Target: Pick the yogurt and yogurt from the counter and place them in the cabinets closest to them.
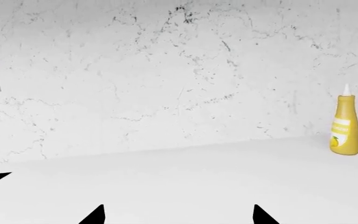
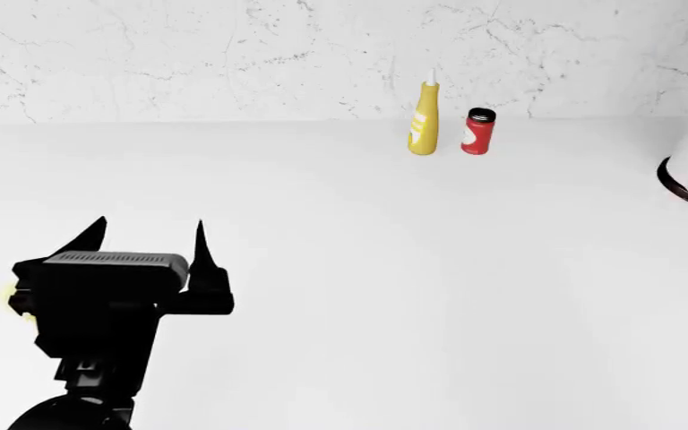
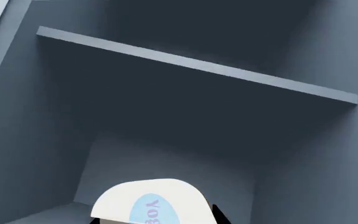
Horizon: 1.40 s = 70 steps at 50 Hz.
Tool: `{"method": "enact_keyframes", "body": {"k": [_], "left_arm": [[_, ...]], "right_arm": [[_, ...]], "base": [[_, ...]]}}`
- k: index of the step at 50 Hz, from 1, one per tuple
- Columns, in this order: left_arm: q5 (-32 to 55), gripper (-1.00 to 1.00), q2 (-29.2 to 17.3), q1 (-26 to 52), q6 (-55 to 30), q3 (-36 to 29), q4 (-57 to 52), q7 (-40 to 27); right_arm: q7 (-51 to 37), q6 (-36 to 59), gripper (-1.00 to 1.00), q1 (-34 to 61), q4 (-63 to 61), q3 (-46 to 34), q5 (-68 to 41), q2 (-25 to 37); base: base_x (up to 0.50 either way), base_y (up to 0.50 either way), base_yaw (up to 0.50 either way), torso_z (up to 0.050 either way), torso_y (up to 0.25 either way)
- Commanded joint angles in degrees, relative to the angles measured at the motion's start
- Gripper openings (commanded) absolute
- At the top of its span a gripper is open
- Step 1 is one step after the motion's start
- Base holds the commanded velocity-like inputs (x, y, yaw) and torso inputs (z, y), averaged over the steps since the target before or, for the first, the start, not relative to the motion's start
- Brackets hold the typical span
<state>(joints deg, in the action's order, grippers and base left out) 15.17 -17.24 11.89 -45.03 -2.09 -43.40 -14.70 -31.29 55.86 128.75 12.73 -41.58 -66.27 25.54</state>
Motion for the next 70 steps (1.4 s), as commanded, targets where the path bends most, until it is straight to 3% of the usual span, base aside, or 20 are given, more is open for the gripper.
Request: {"method": "enact_keyframes", "body": {"k": [1, 4, 9, 13, 39, 61, 62, 70], "left_arm": [[0.7, 1.00, -0.2, -0.6, 0.7, 0.5, -0.2, 0.2], [0.9, 1.00, -0.2, -0.4, 0.7, 0.2, -0.2, 0.2], [1.1, 1.00, -0.3, -0.4, 0.6, 0.1, -0.5, 0.1], [1.3, 1.00, -0.3, -0.2, 0.1, 0.0, -0.9, 0.0], [1.6, 1.00, -1.1, -1.2, 0.2, -0.9, -1.1, -0.4], [2.1, 1.00, -1.9, -1.2, -0.8, -0.8, -2.0, -1.1], [2.2, 1.00, -1.9, -1.1, -0.8, -0.8, -2.0, -1.1], [2.0, 1.00, -2.0, -1.0, -0.4, -1.5, -1.5, -1.2]], "right_arm": [[14.4, -8.1, -1.00, 6.2, 29.5, -2.1, 14.5, -10.2], [21.6, -8.1, -1.00, 6.2, 38.2, 6.3, 28.3, -15.5], [32.7, -8.0, -1.00, 6.2, 49.0, 29.4, 59.0, -23.3], [35.6, -7.1, -1.00, 6.2, 52.1, 37.6, 69.1, -25.4], [31.1, -11.0, -1.00, 4.2, 62.3, 20.4, 52.8, -25.5], [29.3, -16.4, -1.00, -0.9, 62.3, 20.6, 52.0, -25.5], [29.2, -16.7, 1.00, -0.9, 62.3, 20.4, 51.8, -25.5], [28.7, -26.5, 1.00, -1.6, 62.3, 21.1, 52.8, -25.5]], "base": [[0.00, 0.00, 0.00, 0.000, 0.000], [0.00, 0.00, 0.00, 0.000, 0.000], [0.00, 0.00, 0.00, 0.000, 0.000], [0.00, 0.00, 0.00, 0.000, 0.000], [0.00, 0.00, 0.00, 0.000, 0.000], [0.00, 0.00, 0.00, 0.000, 0.000], [0.00, 0.00, 0.00, 0.000, 0.000], [0.00, 0.00, 0.00, 0.000, -0.002]]}}
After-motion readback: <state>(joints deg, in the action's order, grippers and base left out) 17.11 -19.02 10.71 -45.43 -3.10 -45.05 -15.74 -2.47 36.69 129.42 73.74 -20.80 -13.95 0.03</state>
